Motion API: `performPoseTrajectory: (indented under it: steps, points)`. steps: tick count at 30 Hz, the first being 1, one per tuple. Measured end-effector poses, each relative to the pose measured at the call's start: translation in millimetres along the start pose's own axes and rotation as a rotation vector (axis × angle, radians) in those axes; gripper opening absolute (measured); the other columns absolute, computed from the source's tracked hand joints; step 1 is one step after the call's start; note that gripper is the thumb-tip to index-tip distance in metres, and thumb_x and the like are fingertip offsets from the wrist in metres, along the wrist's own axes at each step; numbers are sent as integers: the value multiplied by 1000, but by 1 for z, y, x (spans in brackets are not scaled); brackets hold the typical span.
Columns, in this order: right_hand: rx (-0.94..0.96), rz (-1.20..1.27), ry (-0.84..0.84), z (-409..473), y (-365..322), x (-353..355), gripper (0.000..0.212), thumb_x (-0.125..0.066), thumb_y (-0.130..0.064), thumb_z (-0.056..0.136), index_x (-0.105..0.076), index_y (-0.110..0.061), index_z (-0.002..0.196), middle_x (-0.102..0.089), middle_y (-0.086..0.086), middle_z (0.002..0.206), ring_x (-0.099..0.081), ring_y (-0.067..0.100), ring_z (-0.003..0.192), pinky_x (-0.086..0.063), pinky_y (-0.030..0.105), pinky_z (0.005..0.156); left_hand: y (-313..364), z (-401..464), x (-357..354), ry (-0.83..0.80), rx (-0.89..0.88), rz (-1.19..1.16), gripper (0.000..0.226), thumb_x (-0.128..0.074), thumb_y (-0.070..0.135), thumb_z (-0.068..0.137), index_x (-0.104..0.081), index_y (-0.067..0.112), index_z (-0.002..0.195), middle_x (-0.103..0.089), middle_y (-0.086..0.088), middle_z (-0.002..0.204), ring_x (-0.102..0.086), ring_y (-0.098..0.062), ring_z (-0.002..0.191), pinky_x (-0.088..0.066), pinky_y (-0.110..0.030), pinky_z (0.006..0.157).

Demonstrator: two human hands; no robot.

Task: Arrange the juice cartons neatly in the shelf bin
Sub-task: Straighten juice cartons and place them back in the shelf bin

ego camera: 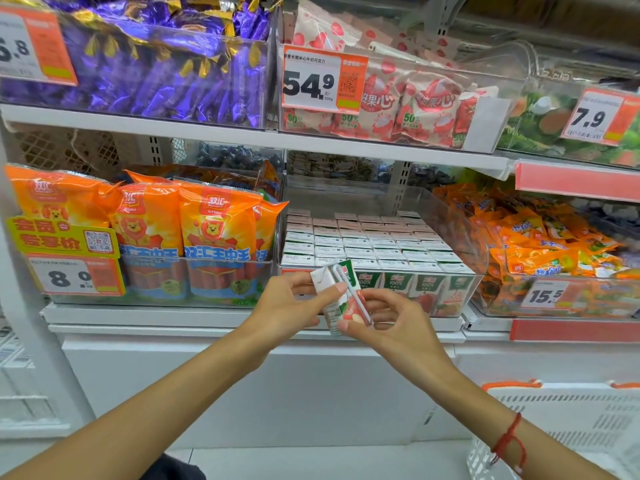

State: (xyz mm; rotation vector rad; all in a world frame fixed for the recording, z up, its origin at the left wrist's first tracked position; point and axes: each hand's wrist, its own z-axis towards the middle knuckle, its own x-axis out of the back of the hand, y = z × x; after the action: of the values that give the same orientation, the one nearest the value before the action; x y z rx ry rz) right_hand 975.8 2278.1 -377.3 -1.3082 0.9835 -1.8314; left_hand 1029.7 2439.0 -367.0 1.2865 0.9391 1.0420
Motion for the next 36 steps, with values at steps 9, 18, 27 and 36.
performPoseTrajectory:
  steps: [9, 18, 27, 36]
  points:
    - [-194, 360, -341, 8, 2, 19, 34, -61, -40, 85, -65, -28, 117, -74, -10, 107, -67, 6, 103, -56, 23, 86, 4, 5, 16, -148, 95, -171, 9, -65, 32, 90, -68, 27, 97, -77, 6, 93, -73, -7, 89, -54, -14, 66]
    - [-111, 304, -242, 5, -3, 12, 36, -64, -37, 89, -64, -24, 122, -74, -7, 105, -67, 5, 100, -53, 23, 91, 1, 6, 15, -14, 81, -48, 23, -66, 32, 90, -70, 23, 111, -77, 9, 88, -72, -2, 83, -56, -16, 62]
    - [326, -203, 134, 0, -11, 2, 45, -84, -37, 70, -66, -33, 111, -67, -17, 94, -65, 0, 83, -54, 15, 71, 10, -2, 3, -143, 127, 29, 36, -64, 63, 74, -68, 34, 94, -74, 21, 83, -69, 6, 80, -54, -14, 59]
    - [160, 164, -139, 2, -13, 6, 26, -74, -23, 83, -71, -36, 105, -71, -9, 102, -65, 9, 94, -51, 18, 83, 5, 4, 14, -135, 211, -71, 34, -69, 46, 83, -68, 22, 108, -77, 3, 96, -73, -6, 87, -57, -17, 68]
